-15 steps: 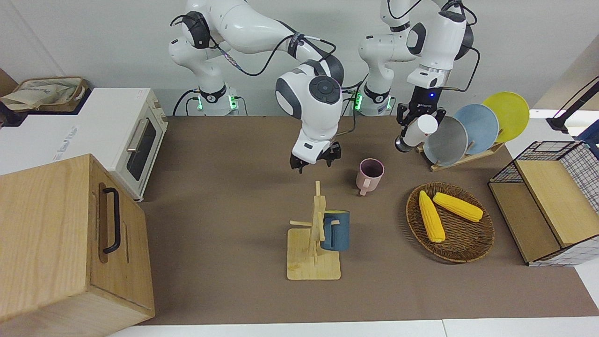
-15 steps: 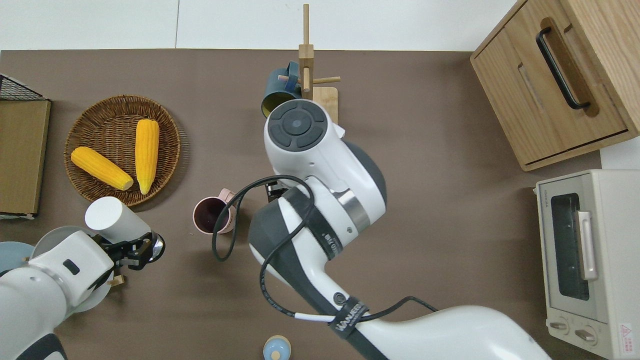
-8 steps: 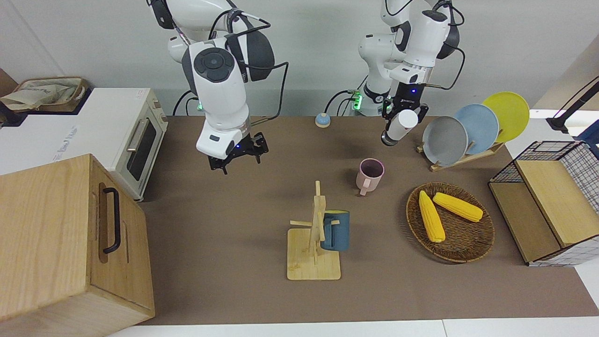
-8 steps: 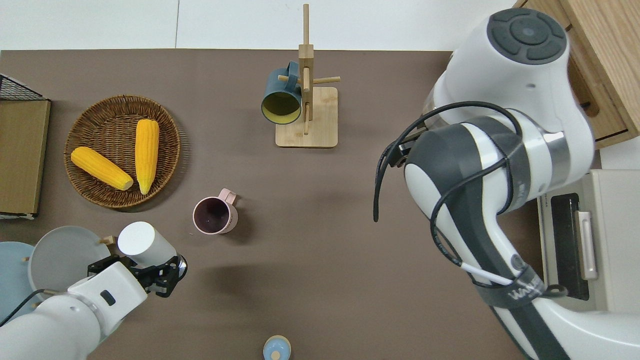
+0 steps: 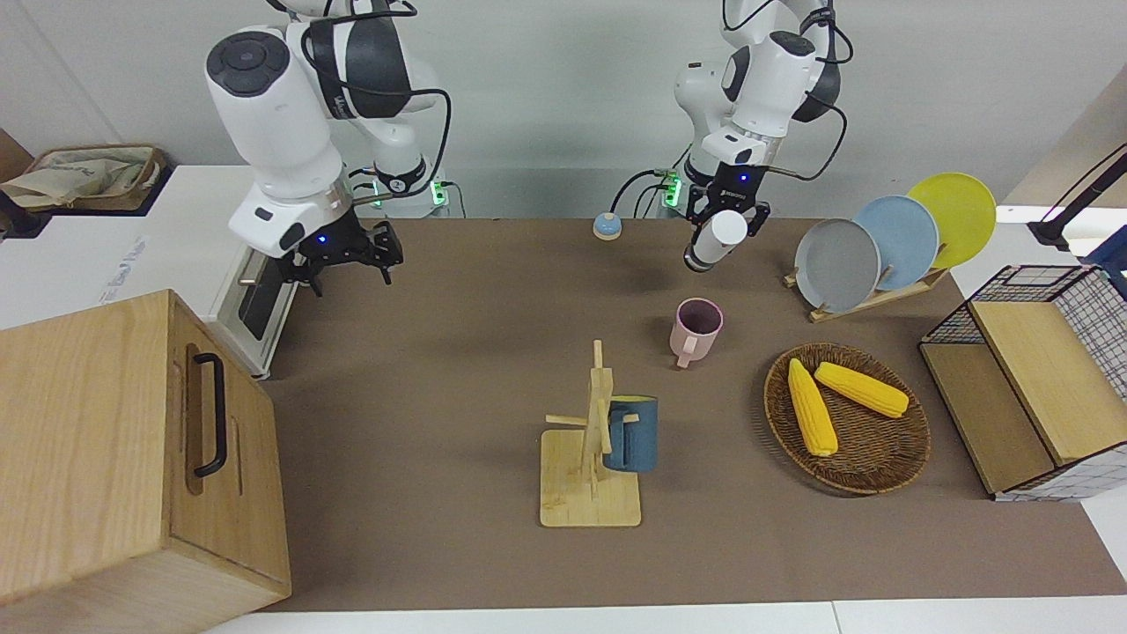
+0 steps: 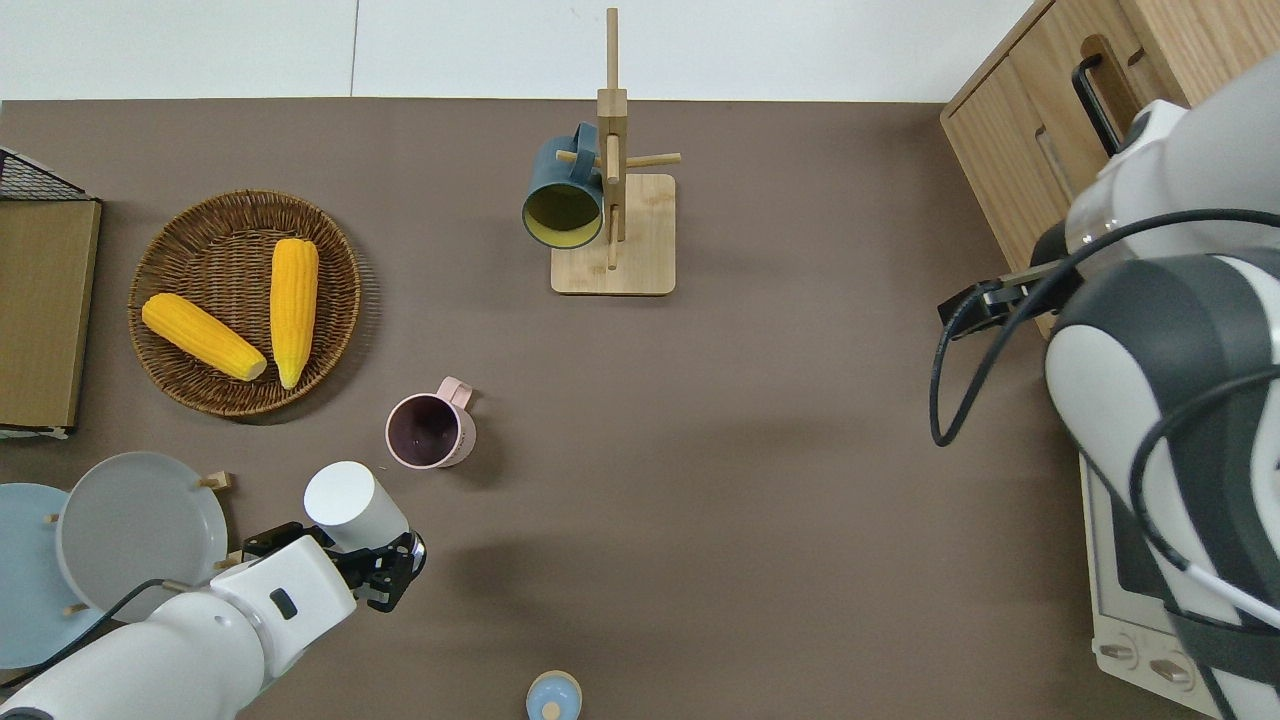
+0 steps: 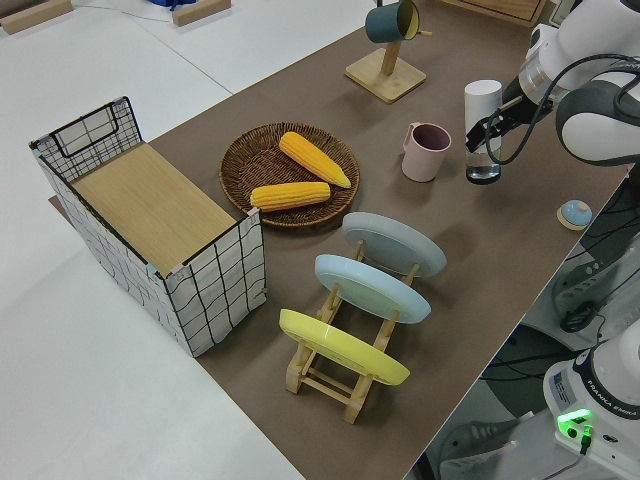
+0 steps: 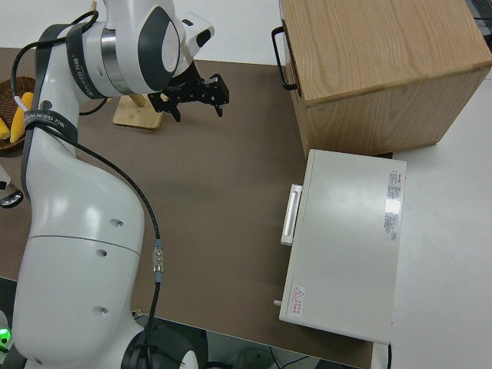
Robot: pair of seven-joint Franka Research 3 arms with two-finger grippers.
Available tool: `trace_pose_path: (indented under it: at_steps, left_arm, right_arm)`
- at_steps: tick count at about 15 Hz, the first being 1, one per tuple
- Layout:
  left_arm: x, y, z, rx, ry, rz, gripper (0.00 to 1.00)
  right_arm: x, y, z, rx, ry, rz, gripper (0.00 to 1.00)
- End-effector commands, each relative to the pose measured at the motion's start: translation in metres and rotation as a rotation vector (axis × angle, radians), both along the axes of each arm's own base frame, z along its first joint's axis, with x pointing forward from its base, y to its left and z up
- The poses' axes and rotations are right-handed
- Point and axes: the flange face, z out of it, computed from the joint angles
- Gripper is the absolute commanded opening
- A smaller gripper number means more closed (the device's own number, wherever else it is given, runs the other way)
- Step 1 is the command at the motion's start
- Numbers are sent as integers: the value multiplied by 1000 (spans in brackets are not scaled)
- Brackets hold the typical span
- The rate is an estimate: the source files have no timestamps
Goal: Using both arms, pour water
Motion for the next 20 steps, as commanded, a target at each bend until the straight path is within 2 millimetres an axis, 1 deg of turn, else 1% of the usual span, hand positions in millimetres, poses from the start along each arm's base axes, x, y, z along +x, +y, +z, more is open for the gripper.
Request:
trace_pose_path:
  at_steps: [1, 3, 4, 5, 7, 9, 10, 11, 15, 16, 19, 20]
  left_arm:
    - [7, -4, -7, -14, 10, 4, 0]
    - [12, -6, -8, -11, 23, 1, 0]
    - [17, -7, -11, -9, 34, 2, 0]
    - [21, -9, -14, -5, 44, 0, 0]
    - [31, -11, -22, 4, 65, -1, 0]
    - [40, -13, -24, 21, 112, -13, 0]
    - [45, -15, -22, 26, 142, -17, 0]
    - [52, -15, -19, 40, 168, -24, 0]
    - [65, -15, -27, 86, 226, -39, 0]
    - [67, -15, -30, 95, 244, -42, 0]
    - [83, -18, -27, 134, 319, -57, 0]
    - [85, -18, -28, 145, 337, -48, 0]
  right_arm:
    - [-26, -17, 11, -15, -24, -2, 990]
    - [-36, -33, 3, -12, -12, -39, 990]
    - [-39, -37, 1, -8, -29, -44, 992]
    - [-41, -39, 1, -7, -29, -49, 990]
    - [-41, -36, 1, -9, -26, -43, 990]
    - [-39, -37, 1, -12, -15, -45, 992]
    - [-38, -40, 3, -12, -17, -49, 990]
    - [-38, -36, 11, -13, -32, -43, 990]
    - [-38, -35, 22, -15, -45, -41, 990]
    - [-37, -34, 30, -15, -62, -39, 990]
    - [-37, -29, 57, 0, -117, -32, 990]
    - [-37, -29, 57, 4, -117, -33, 992]
